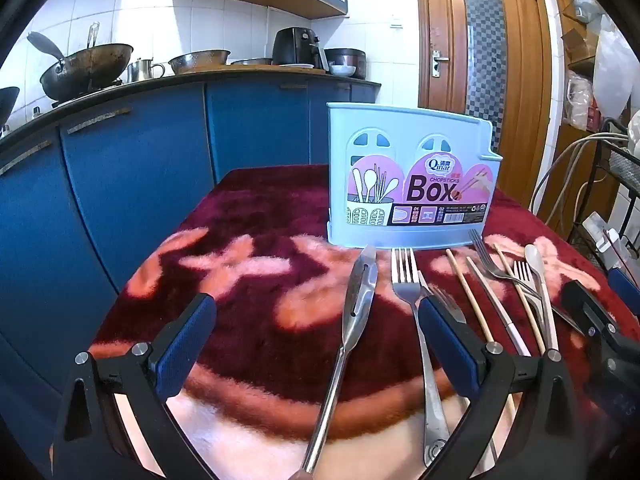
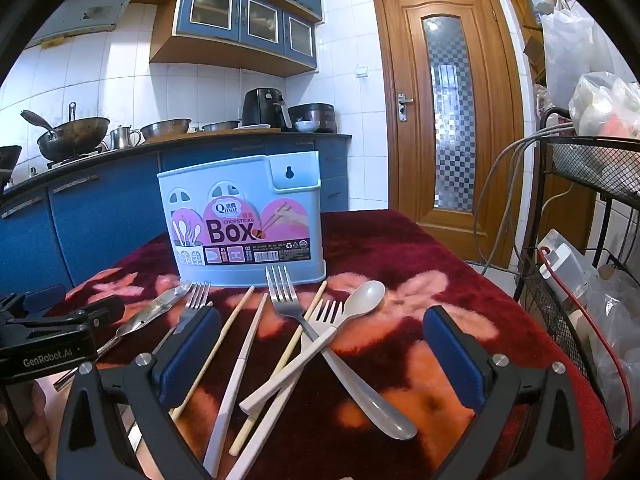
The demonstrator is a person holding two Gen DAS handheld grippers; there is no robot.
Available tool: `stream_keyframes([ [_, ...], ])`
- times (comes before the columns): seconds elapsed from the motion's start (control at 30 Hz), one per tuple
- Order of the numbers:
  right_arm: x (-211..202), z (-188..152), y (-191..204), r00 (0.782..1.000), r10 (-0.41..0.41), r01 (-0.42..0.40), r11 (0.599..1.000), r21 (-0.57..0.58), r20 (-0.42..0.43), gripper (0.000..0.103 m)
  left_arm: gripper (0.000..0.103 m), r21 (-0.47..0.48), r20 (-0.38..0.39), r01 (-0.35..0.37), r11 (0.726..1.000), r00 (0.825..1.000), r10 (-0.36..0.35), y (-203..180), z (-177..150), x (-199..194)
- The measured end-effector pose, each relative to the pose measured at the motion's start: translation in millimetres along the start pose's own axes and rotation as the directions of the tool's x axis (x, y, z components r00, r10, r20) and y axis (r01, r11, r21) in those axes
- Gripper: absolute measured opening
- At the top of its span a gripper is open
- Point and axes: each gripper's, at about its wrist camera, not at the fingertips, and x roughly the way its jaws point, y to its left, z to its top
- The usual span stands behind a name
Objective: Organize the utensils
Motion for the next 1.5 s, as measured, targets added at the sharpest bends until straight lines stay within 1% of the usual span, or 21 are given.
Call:
stream_keyframes([
  [1.5, 0.3, 0.0, 0.0, 1.0, 0.0, 0.0, 1.0, 0.0, -0.002, 0.103, 0.102, -0.003, 0.0, 0.001, 1.0, 1.0, -0.001, 0.1, 0.0, 0.0],
])
